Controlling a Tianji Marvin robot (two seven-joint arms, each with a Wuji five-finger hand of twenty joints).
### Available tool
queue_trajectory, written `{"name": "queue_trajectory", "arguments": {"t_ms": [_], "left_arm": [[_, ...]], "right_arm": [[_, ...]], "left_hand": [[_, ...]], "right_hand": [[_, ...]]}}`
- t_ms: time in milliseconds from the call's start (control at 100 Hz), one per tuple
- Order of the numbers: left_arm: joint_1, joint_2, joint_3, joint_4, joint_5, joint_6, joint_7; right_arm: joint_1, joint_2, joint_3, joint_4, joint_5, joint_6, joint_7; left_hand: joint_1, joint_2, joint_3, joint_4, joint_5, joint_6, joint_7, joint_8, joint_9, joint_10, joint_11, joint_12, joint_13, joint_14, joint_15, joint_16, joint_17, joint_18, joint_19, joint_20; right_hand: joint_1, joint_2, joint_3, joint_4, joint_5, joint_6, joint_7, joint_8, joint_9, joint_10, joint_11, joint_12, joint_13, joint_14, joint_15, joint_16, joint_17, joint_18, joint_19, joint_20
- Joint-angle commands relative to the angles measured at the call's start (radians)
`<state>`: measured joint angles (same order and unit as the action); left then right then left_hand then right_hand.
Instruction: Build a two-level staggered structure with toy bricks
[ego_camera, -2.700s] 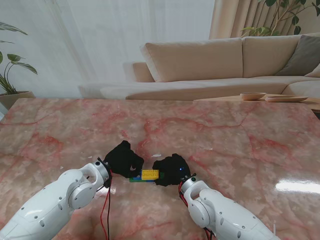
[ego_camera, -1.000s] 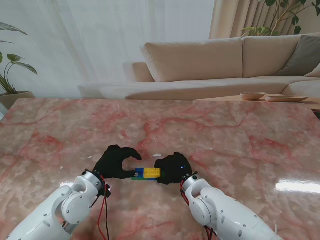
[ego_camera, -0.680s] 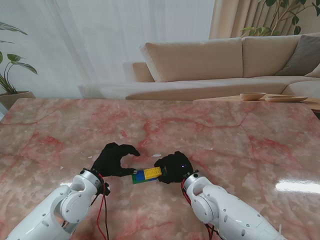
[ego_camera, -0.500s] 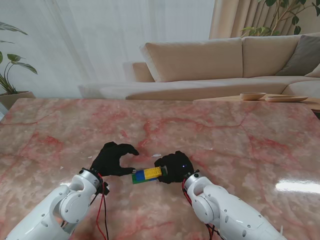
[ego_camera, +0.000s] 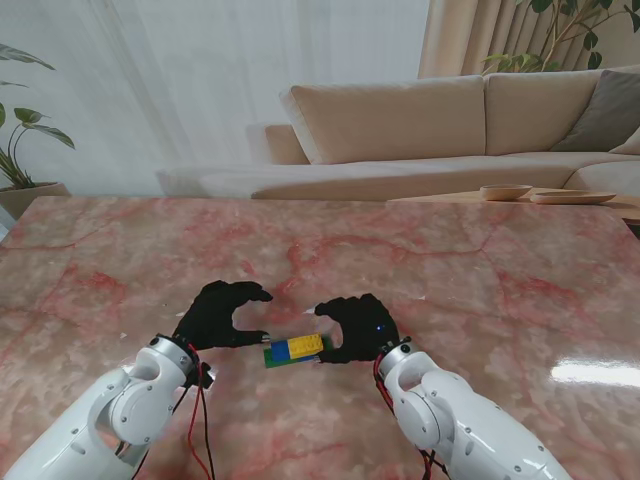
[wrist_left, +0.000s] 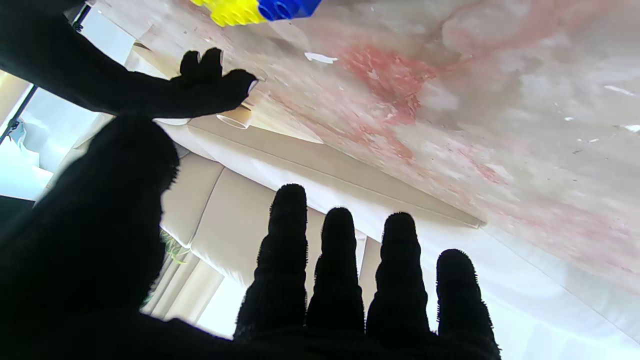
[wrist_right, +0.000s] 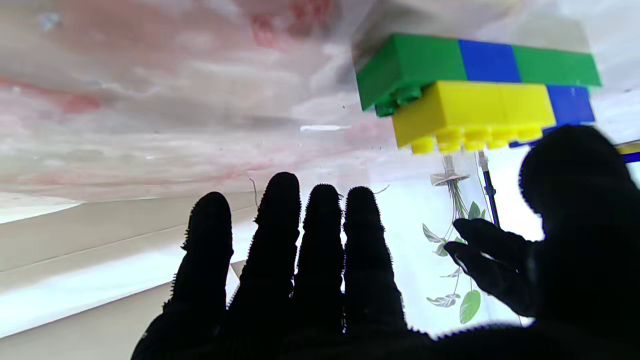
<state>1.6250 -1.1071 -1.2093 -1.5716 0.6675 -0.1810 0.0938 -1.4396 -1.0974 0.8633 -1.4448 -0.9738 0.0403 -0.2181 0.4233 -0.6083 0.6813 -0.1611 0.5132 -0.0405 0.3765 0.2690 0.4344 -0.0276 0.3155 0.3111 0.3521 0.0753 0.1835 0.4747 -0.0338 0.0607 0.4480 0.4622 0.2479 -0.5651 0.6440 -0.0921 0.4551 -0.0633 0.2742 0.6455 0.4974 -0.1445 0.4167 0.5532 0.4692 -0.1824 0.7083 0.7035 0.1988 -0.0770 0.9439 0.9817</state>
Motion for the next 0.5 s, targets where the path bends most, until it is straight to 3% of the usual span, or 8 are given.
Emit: {"name": "queue_trajectory", "arguments": {"t_ms": [0,100,170,190,290,320,350,490], "left_arm": [[0.011,0.003,-0.008,-0.02,-0.015,0.003,-0.016],[0.023,0.004,-0.024,-0.04,-0.04,-0.004,-0.038],[0.046,0.008,-0.043,-0.078,-0.054,-0.001,-0.073],[0.051,0.009,-0.048,-0.085,-0.056,0.0,-0.077],[0.072,0.011,-0.064,-0.114,-0.068,0.002,-0.095],[0.078,0.012,-0.069,-0.122,-0.072,0.003,-0.102],[0.084,0.013,-0.074,-0.13,-0.078,0.003,-0.109],[0.113,0.014,-0.097,-0.163,-0.11,0.004,-0.135]], "right_arm": [[-0.023,0.013,0.019,-0.027,-0.004,-0.009,0.014],[-0.067,0.016,0.08,-0.086,-0.009,-0.033,0.033],[-0.095,0.018,0.121,-0.124,-0.013,-0.052,0.043],[-0.102,0.018,0.132,-0.133,-0.012,-0.059,0.047],[-0.132,0.02,0.184,-0.175,-0.004,-0.097,0.064],[-0.141,0.021,0.199,-0.191,-0.006,-0.107,0.071],[-0.159,0.023,0.22,-0.231,-0.012,-0.11,0.092],[-0.204,0.026,0.289,-0.3,-0.002,-0.15,0.133]], "left_hand": [[-0.022,0.049,-0.068,0.035,-0.044,0.018,-0.045,-0.028,-0.063,0.002,-0.03,-0.032,-0.074,-0.048,-0.042,-0.043,0.003,-0.051,-0.059,-0.06],[-0.011,0.114,-0.199,0.06,-0.075,0.036,-0.113,-0.065,-0.131,0.012,-0.051,-0.073,-0.154,-0.069,-0.072,-0.094,0.008,-0.084,-0.142,-0.143],[-0.009,0.148,-0.254,0.069,-0.095,0.054,-0.15,-0.085,-0.161,0.017,-0.063,-0.082,-0.169,-0.072,-0.073,-0.102,0.008,-0.089,-0.159,-0.153],[0.02,0.179,-0.349,0.086,-0.1,0.066,-0.167,-0.096,-0.167,0.016,-0.064,-0.085,-0.171,-0.072,-0.071,-0.107,0.01,-0.091,-0.158,-0.152],[0.021,0.216,-0.421,0.094,-0.109,0.082,-0.211,-0.12,-0.182,0.015,-0.075,-0.09,-0.172,-0.068,-0.073,-0.112,0.014,-0.091,-0.132,-0.151],[0.019,0.221,-0.428,0.094,-0.112,0.087,-0.213,-0.121,-0.185,0.016,-0.076,-0.091,-0.172,-0.066,-0.074,-0.113,0.016,-0.091,-0.13,-0.152],[0.071,0.251,-0.553,0.118,-0.113,0.091,-0.221,-0.127,-0.19,0.016,-0.077,-0.094,-0.172,-0.066,-0.072,-0.123,0.014,-0.098,-0.095,-0.188],[0.074,0.265,-0.578,0.121,-0.137,0.111,-0.24,-0.136,-0.219,0.02,-0.087,-0.098,-0.212,-0.074,-0.086,-0.13,0.022,-0.127,-0.095,-0.203]], "right_hand": [[-0.068,0.019,0.025,0.023,-0.036,0.014,-0.022,-0.013,-0.035,0.008,-0.019,-0.018,-0.038,0.005,-0.033,-0.026,-0.03,0.015,-0.061,-0.038],[-0.104,0.052,0.051,0.023,-0.051,0.017,-0.03,-0.011,-0.046,0.008,-0.039,-0.032,-0.043,0.016,-0.125,-0.081,-0.046,0.038,-0.18,-0.097],[-0.122,0.065,0.055,0.025,-0.059,0.015,-0.038,-0.011,-0.049,0.009,-0.068,-0.055,-0.044,0.027,-0.216,-0.138,-0.056,0.053,-0.256,-0.14],[-0.126,0.067,0.056,0.025,-0.062,0.014,-0.04,-0.011,-0.048,0.009,-0.079,-0.064,-0.043,0.029,-0.243,-0.155,-0.058,0.057,-0.274,-0.151],[-0.166,0.107,0.059,0.03,-0.088,0.02,-0.066,-0.019,-0.056,0.014,-0.146,-0.124,-0.037,0.044,-0.383,-0.237,-0.061,0.064,-0.356,-0.213],[-0.187,0.131,0.06,0.032,-0.099,0.02,-0.079,-0.024,-0.061,0.017,-0.169,-0.146,-0.033,0.046,-0.42,-0.257,-0.059,0.062,-0.378,-0.234],[-0.223,0.187,0.054,0.037,-0.117,0.023,-0.093,-0.029,-0.071,0.019,-0.192,-0.165,-0.033,0.046,-0.449,-0.272,-0.056,0.061,-0.394,-0.252],[-0.318,0.321,0.023,0.065,-0.177,0.031,-0.163,-0.038,-0.114,0.029,-0.294,-0.262,-0.042,0.064,-0.563,-0.336,-0.041,0.044,-0.47,-0.36]]}}
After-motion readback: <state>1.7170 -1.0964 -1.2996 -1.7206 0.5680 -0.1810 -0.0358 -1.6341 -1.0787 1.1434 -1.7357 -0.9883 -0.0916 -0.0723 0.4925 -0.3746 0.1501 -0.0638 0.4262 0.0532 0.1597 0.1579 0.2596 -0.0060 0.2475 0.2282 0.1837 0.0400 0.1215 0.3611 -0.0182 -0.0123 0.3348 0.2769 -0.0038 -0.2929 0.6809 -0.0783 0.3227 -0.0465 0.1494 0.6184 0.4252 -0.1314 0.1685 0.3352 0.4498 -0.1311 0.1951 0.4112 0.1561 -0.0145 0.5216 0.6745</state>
